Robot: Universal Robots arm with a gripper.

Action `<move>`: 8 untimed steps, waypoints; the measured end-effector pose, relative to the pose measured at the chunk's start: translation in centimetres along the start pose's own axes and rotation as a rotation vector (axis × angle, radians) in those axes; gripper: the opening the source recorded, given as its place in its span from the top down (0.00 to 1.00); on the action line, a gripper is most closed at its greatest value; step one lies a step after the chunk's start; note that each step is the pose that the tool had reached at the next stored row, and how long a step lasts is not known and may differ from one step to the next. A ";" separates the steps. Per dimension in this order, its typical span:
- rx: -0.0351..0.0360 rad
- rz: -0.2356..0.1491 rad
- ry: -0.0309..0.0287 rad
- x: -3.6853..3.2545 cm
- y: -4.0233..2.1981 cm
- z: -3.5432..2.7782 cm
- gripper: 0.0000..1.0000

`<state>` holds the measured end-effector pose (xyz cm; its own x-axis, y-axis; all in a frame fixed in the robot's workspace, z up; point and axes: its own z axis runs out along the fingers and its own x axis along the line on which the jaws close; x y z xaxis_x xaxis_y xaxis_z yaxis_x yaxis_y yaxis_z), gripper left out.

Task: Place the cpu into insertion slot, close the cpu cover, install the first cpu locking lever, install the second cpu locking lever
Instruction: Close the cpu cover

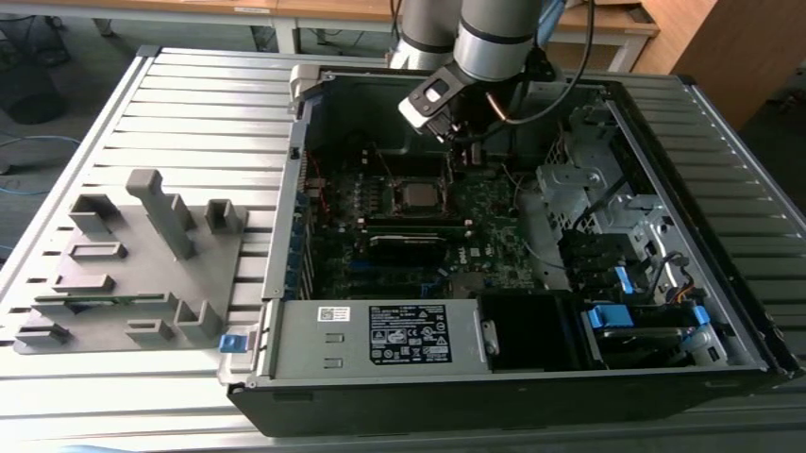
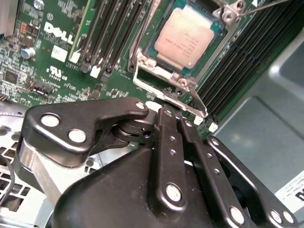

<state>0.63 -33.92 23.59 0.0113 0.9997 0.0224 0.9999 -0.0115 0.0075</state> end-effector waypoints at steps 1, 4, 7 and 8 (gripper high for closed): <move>0.0000 0.000 0.0000 0.00 -0.13 0.01 0.90; 0.0001 0.000 0.0000 -0.01 -0.49 0.06 0.90; 0.0000 0.000 0.0000 -0.01 -0.65 0.08 0.90; 0.0000 0.000 0.0000 -0.01 -0.65 0.08 0.90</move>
<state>-0.02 -33.92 23.51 0.0113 0.9997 0.0224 0.9999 -0.0114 0.0075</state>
